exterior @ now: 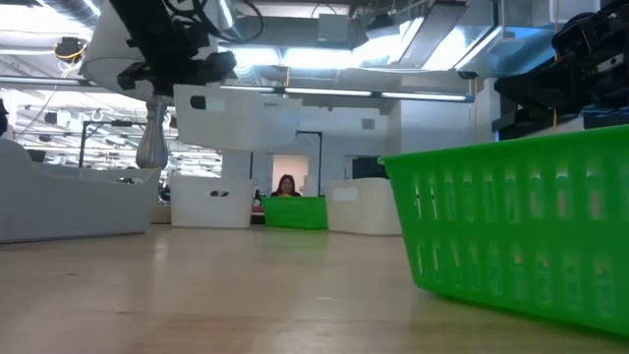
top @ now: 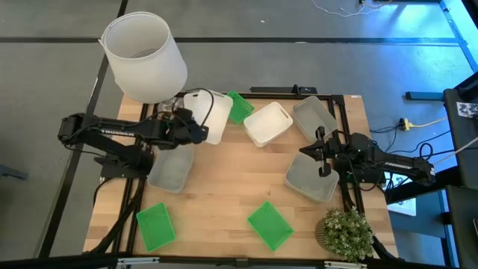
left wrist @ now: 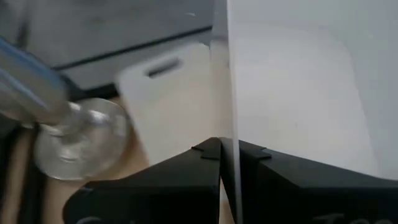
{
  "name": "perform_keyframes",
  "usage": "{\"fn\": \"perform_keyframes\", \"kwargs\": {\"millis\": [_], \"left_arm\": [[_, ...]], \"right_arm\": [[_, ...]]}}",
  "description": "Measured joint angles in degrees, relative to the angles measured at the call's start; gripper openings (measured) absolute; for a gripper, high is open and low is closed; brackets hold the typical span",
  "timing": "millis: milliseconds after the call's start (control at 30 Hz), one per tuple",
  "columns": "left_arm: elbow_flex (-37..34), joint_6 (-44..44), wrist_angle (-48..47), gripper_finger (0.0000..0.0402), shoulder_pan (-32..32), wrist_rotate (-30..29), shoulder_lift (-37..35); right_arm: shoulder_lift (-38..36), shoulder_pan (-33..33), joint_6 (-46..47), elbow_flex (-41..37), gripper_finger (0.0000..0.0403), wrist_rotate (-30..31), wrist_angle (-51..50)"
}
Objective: Stack baskets by color
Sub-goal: Stack the bottom white bin on the left white bin
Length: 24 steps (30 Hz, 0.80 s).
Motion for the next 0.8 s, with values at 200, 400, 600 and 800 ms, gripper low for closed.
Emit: {"fn": "perform_keyframes", "kwargs": {"millis": [200, 400, 600, 800], "left_arm": [[0.00, 3.21, 0.20, 0.0000, 4.66, -3.72, 0.00], [0.00, 6.32, 0.43, 0.0000, 9.09, -4.49, 1.13], [0.00, 7.84, 0.57, 0.0000, 12.88, -2.71, 4.33], [0.00, 8.58, 0.84, 0.0000, 14.11, -3.09, 9.05]], "right_arm": [[0.00, 0.00, 0.01, 0.01, 0.0013, 0.02, -0.02], [0.00, 0.00, 0.00, 0.01, 0.0013, 0.02, -0.02], [-0.01, 0.00, 0.02, -0.01, 0.0013, 0.02, -0.02], [0.00, 0.00, 0.00, 0.00, 0.0013, 0.02, -0.02]]}}
